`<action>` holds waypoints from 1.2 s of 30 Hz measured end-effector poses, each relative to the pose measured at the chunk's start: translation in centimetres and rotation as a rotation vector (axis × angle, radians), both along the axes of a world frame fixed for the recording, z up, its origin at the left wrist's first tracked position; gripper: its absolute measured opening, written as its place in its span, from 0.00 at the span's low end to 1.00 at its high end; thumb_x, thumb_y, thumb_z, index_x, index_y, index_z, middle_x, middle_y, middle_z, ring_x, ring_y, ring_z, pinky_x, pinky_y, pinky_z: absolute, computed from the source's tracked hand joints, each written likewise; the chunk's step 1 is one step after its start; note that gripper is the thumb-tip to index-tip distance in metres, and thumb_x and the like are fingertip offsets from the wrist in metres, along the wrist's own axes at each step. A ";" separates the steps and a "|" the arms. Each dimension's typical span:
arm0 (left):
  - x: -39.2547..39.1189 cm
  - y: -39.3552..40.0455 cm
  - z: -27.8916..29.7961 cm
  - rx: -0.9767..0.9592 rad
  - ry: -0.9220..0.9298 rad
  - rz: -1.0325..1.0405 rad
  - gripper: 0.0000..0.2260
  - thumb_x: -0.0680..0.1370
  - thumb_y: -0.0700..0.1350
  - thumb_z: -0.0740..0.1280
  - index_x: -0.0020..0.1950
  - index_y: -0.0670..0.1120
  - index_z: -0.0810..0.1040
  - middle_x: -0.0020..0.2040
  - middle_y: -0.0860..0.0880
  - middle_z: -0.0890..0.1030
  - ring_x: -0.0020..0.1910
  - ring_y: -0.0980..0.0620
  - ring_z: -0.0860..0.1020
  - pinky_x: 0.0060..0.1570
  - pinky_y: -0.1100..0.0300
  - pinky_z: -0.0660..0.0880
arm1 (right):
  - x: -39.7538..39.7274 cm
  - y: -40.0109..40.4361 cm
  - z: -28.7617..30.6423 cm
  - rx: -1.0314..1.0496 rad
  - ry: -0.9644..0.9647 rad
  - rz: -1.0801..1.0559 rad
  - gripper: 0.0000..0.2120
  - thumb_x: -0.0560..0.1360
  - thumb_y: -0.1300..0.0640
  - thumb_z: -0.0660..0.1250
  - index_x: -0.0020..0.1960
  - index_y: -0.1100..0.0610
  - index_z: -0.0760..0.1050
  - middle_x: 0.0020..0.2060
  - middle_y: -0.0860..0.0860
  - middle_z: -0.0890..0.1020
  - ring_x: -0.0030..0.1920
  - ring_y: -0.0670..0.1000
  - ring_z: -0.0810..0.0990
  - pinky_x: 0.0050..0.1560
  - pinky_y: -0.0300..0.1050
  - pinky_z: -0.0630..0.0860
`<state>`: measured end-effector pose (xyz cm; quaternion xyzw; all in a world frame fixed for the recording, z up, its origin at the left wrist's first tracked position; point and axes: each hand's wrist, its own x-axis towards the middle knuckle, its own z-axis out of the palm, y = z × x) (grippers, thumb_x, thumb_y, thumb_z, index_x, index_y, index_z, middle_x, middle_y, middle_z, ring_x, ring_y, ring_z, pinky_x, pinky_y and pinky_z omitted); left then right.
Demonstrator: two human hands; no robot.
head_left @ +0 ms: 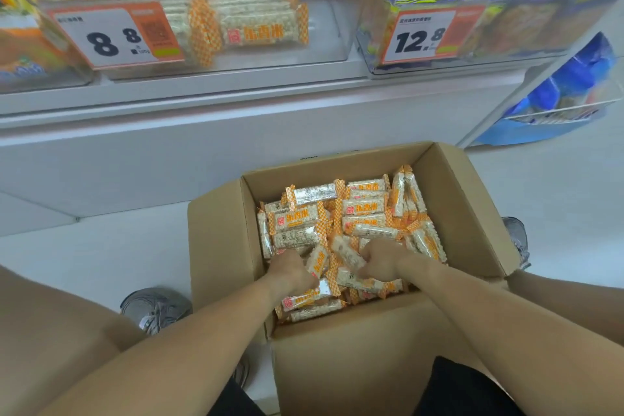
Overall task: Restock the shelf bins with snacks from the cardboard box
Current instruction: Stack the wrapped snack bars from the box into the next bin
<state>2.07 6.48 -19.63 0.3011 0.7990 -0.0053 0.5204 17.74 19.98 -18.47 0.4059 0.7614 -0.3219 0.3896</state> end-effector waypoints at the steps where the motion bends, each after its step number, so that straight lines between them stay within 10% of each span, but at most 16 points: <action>1: 0.0 0.2 0.8 -0.025 -0.030 -0.023 0.18 0.72 0.51 0.75 0.54 0.41 0.79 0.50 0.45 0.83 0.48 0.48 0.83 0.48 0.55 0.82 | -0.2 0.6 0.8 -0.027 -0.024 0.011 0.18 0.78 0.50 0.69 0.34 0.57 0.69 0.32 0.51 0.71 0.31 0.50 0.70 0.33 0.42 0.67; 5: -2.5 2.7 7.3 0.014 0.012 -0.302 0.09 0.79 0.44 0.68 0.57 0.44 0.75 0.44 0.48 0.84 0.37 0.52 0.82 0.35 0.60 0.80 | -1.1 5.1 7.0 -0.024 0.011 -0.011 0.14 0.78 0.50 0.70 0.55 0.61 0.80 0.40 0.51 0.80 0.40 0.54 0.83 0.41 0.47 0.81; 7: -4.5 3.8 11.4 0.110 0.007 -0.358 0.06 0.80 0.42 0.65 0.56 0.43 0.76 0.43 0.46 0.87 0.40 0.51 0.85 0.44 0.57 0.83 | -1.4 7.2 10.7 0.021 0.080 -0.055 0.15 0.76 0.51 0.72 0.56 0.61 0.80 0.40 0.50 0.83 0.39 0.52 0.85 0.42 0.47 0.84; 14: -11.3 5.6 22.7 0.485 -0.472 0.284 0.12 0.81 0.36 0.66 0.63 0.41 0.70 0.48 0.34 0.83 0.39 0.44 0.83 0.42 0.56 0.83 | -1.2 9.2 23.4 0.085 0.600 -0.343 0.19 0.67 0.48 0.79 0.50 0.59 0.80 0.41 0.60 0.86 0.39 0.55 0.85 0.45 0.48 0.84; 20: -12.0 5.6 24.8 0.573 -0.620 0.486 0.15 0.79 0.31 0.65 0.65 0.38 0.72 0.51 0.33 0.83 0.43 0.38 0.85 0.40 0.52 0.84 | 0.2 7.7 23.8 0.057 0.959 -0.776 0.18 0.69 0.56 0.77 0.53 0.65 0.78 0.49 0.67 0.83 0.45 0.62 0.86 0.44 0.50 0.84; 24: -10.2 5.6 25.8 0.606 -0.753 0.491 0.18 0.75 0.30 0.67 0.64 0.35 0.69 0.52 0.32 0.83 0.46 0.34 0.84 0.44 0.46 0.84 | -0.7 6.0 23.3 0.135 1.095 -0.695 0.13 0.69 0.66 0.78 0.50 0.60 0.77 0.47 0.58 0.85 0.47 0.64 0.84 0.50 0.62 0.81; 29: -8.9 5.6 25.6 0.638 -0.768 0.402 0.22 0.73 0.26 0.70 0.65 0.36 0.69 0.51 0.37 0.83 0.45 0.35 0.84 0.42 0.48 0.83 | -3.1 3.9 23.3 0.204 1.174 -0.507 0.18 0.64 0.51 0.83 0.46 0.47 0.76 0.46 0.52 0.82 0.38 0.66 0.80 0.36 0.66 0.77; 36: -8.8 5.9 25.8 0.692 -0.727 0.276 0.24 0.68 0.35 0.71 0.64 0.39 0.72 0.48 0.41 0.82 0.44 0.44 0.82 0.45 0.50 0.82 | -4.8 1.6 24.4 0.270 1.077 -0.407 0.13 0.67 0.55 0.82 0.45 0.46 0.79 0.50 0.49 0.80 0.40 0.43 0.81 0.35 0.27 0.71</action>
